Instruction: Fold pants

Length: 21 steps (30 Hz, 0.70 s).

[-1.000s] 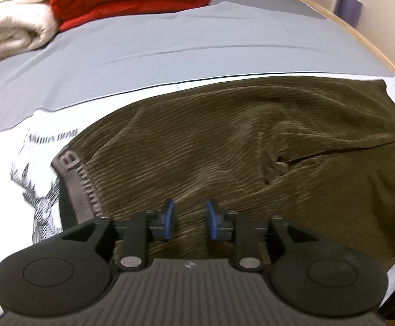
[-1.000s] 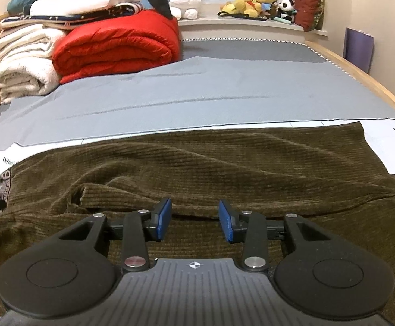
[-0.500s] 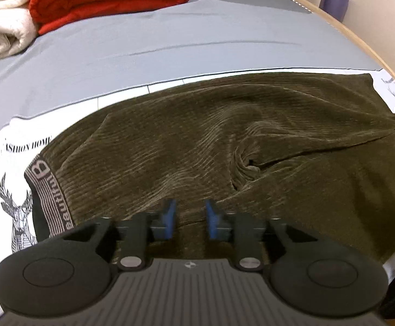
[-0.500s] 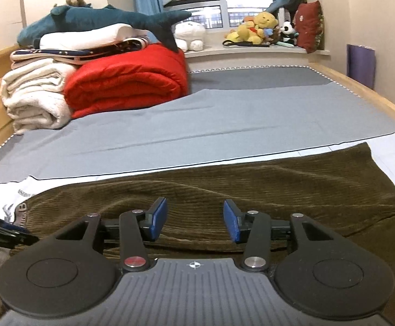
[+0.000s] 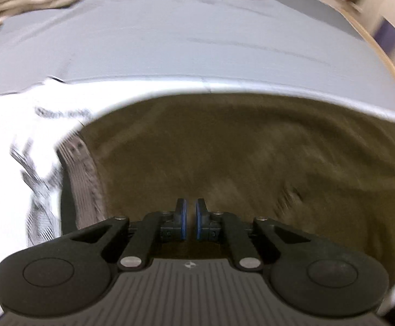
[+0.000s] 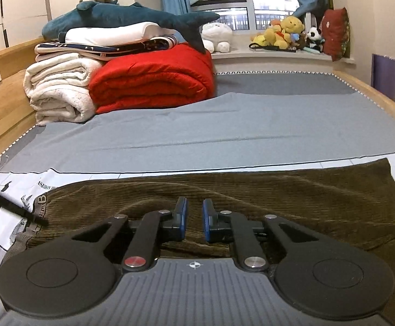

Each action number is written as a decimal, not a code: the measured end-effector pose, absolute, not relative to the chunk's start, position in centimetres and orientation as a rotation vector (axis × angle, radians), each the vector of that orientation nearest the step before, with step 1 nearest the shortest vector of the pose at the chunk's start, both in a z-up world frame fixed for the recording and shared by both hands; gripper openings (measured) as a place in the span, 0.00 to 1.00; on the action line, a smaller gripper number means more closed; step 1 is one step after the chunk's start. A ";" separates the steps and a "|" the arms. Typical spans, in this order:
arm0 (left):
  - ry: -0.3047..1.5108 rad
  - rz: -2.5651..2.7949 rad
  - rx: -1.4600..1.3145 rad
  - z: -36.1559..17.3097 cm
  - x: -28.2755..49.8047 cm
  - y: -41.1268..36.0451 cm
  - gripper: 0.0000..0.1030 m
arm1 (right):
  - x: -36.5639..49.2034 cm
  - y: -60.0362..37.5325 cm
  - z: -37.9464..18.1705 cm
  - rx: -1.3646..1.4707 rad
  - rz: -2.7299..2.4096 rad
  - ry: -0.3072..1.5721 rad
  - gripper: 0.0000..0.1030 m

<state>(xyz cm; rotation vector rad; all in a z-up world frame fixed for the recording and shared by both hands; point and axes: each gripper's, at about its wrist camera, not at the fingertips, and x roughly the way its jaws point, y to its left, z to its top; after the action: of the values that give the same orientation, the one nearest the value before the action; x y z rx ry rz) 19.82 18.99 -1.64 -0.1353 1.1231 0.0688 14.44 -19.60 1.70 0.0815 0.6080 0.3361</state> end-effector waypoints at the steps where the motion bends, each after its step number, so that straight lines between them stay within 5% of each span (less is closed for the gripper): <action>1: 1.098 0.096 -0.166 -1.6 20.9 20.0 0.08 | 14.6 -19.6 1.7 0.090 0.337 0.616 0.13; 8: 0.976 0.156 -0.179 -4.4 24.7 22.2 0.10 | 15.6 -19.4 1.2 0.114 0.343 0.669 0.13; 10: 0.939 0.135 -0.154 -4.5 25.7 22.4 0.18 | 15.6 -19.2 1.3 0.106 0.355 0.666 0.13; 12: 0.891 0.163 -0.135 -4.2 26.9 22.9 0.46 | 15.7 -18.9 1.3 0.086 0.365 0.659 0.13; 14: 0.868 0.193 -0.135 -4.1 27.7 23.3 0.59 | 15.9 -18.9 1.3 0.070 0.365 0.656 0.13; 21: 0.983 0.215 -0.112 -8.0 30.8 24.3 0.81 | 17.5 -19.4 0.5 0.099 0.345 0.688 0.13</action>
<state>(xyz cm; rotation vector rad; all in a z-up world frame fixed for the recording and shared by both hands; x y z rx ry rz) 30.82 24.27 -7.99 -0.1122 0.9832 0.2152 17.45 -19.35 0.53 0.0994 0.6879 0.3453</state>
